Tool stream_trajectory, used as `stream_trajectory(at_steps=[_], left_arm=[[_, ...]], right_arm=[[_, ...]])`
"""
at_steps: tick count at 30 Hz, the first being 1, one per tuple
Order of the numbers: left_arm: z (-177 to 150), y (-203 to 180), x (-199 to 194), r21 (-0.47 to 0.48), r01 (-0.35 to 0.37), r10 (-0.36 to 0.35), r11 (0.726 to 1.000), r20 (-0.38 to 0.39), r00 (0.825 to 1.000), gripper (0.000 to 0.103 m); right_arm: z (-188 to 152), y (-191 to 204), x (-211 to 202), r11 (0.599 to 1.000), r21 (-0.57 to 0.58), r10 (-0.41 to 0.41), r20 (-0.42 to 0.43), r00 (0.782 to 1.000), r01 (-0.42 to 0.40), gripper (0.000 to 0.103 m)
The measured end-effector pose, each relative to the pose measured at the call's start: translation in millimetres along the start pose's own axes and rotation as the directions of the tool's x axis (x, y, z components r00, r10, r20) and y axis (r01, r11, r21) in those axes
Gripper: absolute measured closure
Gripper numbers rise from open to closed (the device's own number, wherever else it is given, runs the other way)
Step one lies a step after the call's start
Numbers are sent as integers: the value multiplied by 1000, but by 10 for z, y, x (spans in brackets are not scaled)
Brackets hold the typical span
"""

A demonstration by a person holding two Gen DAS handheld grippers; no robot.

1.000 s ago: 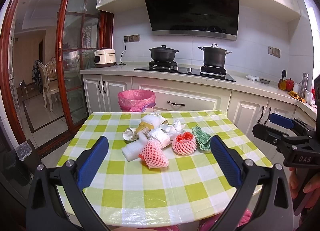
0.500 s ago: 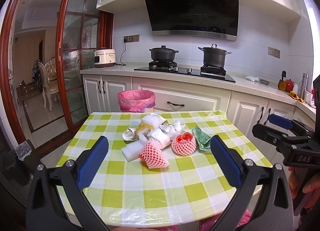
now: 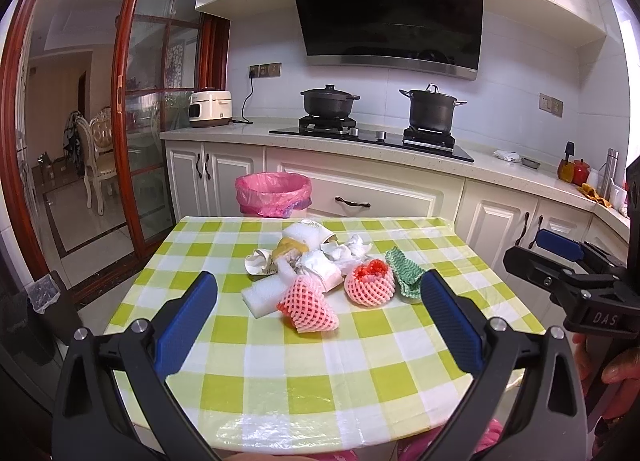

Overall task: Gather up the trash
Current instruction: 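Grasp the green zigzag cloth with the right gripper while the left gripper approaches the bubble wrap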

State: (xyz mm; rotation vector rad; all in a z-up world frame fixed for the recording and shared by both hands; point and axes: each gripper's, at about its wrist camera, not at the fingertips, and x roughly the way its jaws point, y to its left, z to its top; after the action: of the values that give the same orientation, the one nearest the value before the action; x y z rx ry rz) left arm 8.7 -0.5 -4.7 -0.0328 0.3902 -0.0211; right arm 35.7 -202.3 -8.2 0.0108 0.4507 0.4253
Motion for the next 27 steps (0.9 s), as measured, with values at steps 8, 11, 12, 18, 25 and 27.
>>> stream_trajectory(at_steps=[8, 11, 12, 18, 25, 27], left_arm=[[-69, 98, 257, 9, 4, -4, 1000, -13, 1000, 4], [-129, 198, 464, -4, -15, 14, 1000, -48, 999, 4], [-164, 253, 556, -18, -18, 17, 1000, -69, 997, 4], [-390, 590, 1097, -85, -74, 56, 994, -194, 979, 5], [-612, 767, 1655, -122, -97, 56, 988, -304, 951, 5], [-652, 735, 1759, -107, -88, 50, 990, -311, 949, 5]], right_arm=[[-159, -182, 351, 1000, -5, -14, -30, 999, 14, 6], [-257, -321, 632, 999, 30, -35, -141, 989, 39, 6], [-295, -377, 733, 998, 38, -44, -175, 984, 52, 6], [-328, -678, 1215, 995, 77, -56, -122, 991, 65, 6], [-458, -875, 1735, 988, 130, -52, -209, 977, 81, 6], [-503, -920, 1850, 988, 119, -63, -238, 969, 93, 6]])
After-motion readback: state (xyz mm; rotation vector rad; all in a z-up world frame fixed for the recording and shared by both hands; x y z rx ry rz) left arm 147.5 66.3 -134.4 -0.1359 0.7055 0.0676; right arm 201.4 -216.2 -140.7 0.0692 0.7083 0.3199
